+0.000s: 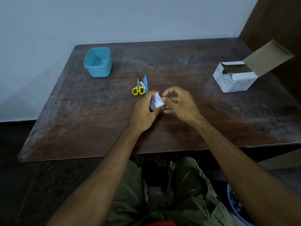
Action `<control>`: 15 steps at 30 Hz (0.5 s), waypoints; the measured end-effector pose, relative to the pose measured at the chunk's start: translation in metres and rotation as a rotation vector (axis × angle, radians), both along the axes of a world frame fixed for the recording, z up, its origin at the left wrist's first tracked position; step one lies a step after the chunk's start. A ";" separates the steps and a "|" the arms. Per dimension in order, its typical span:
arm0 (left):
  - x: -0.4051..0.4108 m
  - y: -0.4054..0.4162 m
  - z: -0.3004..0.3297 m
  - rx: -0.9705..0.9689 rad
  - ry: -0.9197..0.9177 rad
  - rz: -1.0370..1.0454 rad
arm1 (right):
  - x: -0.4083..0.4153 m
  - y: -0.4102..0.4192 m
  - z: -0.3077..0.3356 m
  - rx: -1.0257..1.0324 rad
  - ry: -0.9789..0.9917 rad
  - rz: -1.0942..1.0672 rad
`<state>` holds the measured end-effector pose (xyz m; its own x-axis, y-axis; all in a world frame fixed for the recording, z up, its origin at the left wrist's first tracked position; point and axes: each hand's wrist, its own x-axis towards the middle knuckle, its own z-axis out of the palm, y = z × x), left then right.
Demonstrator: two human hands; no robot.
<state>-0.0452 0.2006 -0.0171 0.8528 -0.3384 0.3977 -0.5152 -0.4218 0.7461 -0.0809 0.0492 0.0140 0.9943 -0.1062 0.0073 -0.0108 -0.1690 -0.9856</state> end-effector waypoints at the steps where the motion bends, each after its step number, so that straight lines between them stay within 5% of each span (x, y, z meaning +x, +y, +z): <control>1: -0.001 0.002 0.000 -0.008 0.004 -0.014 | -0.001 -0.001 0.002 0.009 0.008 0.034; 15: -0.001 0.010 0.001 0.006 0.004 -0.079 | 0.001 0.010 0.003 -0.075 -0.022 -0.012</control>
<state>-0.0461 0.2106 -0.0161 0.8251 -0.4072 0.3916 -0.5438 -0.3848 0.7458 -0.0799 0.0589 0.0170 0.9925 -0.1162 0.0377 0.0085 -0.2424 -0.9702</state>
